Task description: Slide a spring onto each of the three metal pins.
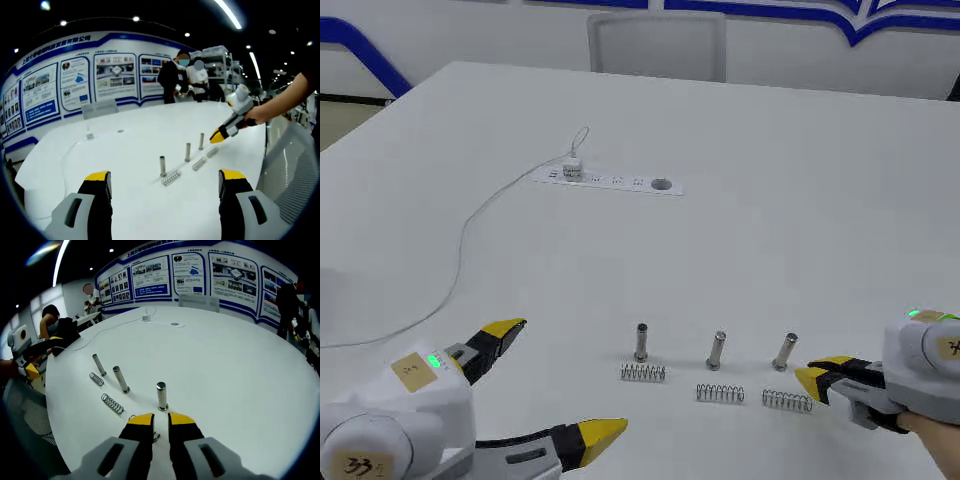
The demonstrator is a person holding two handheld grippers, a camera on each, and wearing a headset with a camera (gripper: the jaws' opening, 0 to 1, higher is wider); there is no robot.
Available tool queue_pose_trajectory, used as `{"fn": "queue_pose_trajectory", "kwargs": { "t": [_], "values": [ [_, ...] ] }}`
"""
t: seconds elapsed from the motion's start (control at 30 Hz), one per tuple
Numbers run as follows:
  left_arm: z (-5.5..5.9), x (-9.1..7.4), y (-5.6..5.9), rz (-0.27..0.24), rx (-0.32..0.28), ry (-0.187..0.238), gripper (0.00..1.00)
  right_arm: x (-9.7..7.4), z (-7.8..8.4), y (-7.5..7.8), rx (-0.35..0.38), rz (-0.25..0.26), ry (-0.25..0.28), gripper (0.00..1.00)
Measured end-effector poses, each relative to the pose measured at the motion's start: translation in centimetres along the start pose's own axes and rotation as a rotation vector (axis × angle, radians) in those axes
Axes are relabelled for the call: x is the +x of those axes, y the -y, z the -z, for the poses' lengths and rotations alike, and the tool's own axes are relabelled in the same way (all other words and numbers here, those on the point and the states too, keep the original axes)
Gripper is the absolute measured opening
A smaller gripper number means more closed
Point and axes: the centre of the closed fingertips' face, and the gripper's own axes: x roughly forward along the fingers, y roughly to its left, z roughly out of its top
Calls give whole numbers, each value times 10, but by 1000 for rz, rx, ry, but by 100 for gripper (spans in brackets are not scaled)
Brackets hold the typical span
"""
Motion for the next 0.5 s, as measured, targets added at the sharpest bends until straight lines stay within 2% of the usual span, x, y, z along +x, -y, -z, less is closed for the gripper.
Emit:
{"fn": "queue_pose_trajectory", "kwargs": {
  "t": [0.27,0.37,0.5],
  "values": [
    [-3,10,-15,-27,-45,40,89,-3,5,-11,-75,-86,-18,16],
    [-9,14,-18,-31,-64,78,90,-4,8,-13,-117,-108,-39,19],
    [-22,20,-22,-39,-91,145,89,-3,15,-17,-218,-156,-87,21]
  ]
}}
